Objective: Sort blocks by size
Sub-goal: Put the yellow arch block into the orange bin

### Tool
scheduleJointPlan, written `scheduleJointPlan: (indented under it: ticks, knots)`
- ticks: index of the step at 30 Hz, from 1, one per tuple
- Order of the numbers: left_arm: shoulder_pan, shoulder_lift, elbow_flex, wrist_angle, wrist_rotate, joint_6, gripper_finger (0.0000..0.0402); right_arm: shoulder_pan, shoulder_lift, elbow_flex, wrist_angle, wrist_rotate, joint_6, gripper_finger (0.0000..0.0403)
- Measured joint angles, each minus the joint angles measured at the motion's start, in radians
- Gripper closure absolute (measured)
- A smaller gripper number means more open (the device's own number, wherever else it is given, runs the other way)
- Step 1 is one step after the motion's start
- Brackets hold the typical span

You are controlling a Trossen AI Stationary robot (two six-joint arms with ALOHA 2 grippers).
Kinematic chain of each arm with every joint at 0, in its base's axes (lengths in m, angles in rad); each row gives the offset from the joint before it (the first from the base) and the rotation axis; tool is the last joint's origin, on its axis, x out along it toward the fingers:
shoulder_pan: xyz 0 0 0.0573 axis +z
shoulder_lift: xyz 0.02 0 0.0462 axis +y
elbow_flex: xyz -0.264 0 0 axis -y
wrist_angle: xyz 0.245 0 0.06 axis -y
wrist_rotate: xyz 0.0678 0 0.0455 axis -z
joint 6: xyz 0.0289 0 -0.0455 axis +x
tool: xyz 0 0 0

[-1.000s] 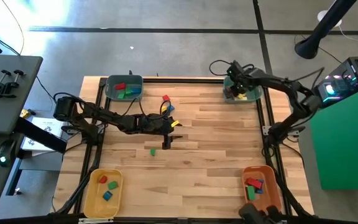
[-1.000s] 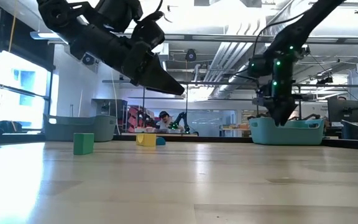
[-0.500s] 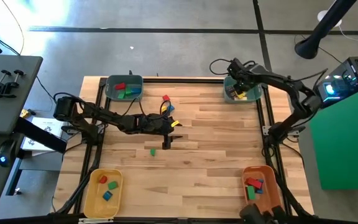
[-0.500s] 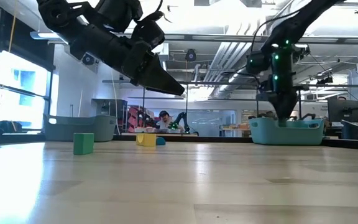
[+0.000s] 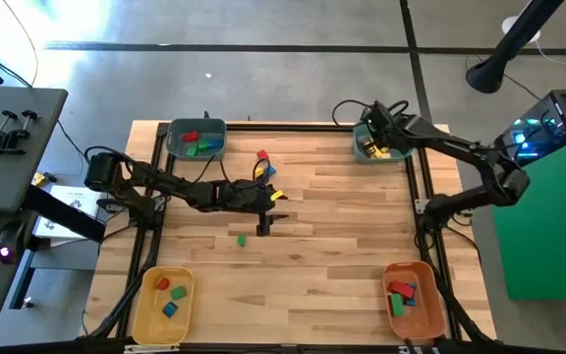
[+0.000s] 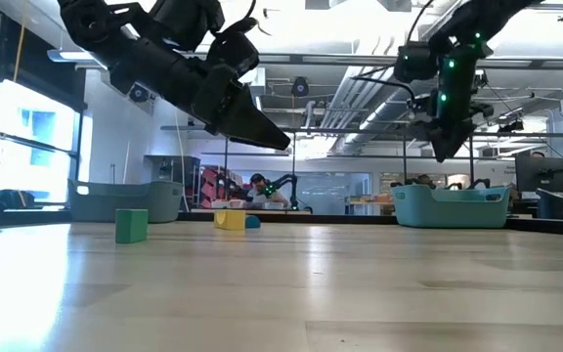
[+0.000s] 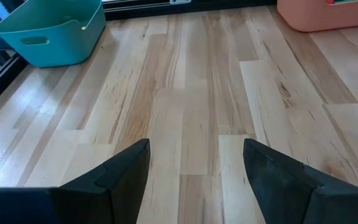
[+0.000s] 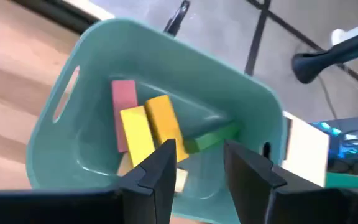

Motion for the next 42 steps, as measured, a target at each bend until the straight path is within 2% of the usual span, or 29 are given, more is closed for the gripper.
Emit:
scheduleJointPlan:
  ticks: [10,14,19,24,30,34,36,39,42]
  knots:
    - [0.003,0.0,0.0,0.002,-0.005,0.0,0.0157,-0.001,-0.038,-0.027,0.09,-0.129,-0.136,0.0269]
    - [0.003,0.0,0.0,0.004,-0.051,-0.016,0.0157,0.023,-0.075,-0.027,0.116,-0.262,-0.138,0.0251]
    - [0.003,-0.008,0.0,0.007,-0.122,-0.016,0.0157,0.091,-0.079,-0.04,0.139,-0.466,-0.136,0.0207]
    - [0.004,-0.078,0.001,-0.046,-0.158,-0.017,0.0157,0.247,-0.079,-0.16,0.43,-0.498,-0.121,0.0189]
    - [-0.022,-0.234,0.002,-0.208,-0.347,-0.072,0.0157,0.471,-0.065,-0.43,1.122,-0.495,-0.115,0.0188]
    - [-0.043,-0.308,0.001,-0.327,-0.436,-0.091,0.0157,0.617,-0.039,-0.56,1.452,-0.493,-0.23,0.0188]
    - [-0.045,-0.328,0.001,-0.37,-0.444,-0.103,0.0157,0.681,-0.026,-0.582,1.53,-0.467,-0.286,0.0188]
    - [-0.041,-0.328,0.0,-0.391,-0.444,-0.117,0.0157,0.745,-0.024,-0.587,1.532,-0.438,-0.312,0.0188]
    - [-0.025,-0.303,0.001,-0.387,-0.439,-0.181,0.0157,0.773,-0.019,-0.587,1.502,-0.47,-0.278,0.0188]
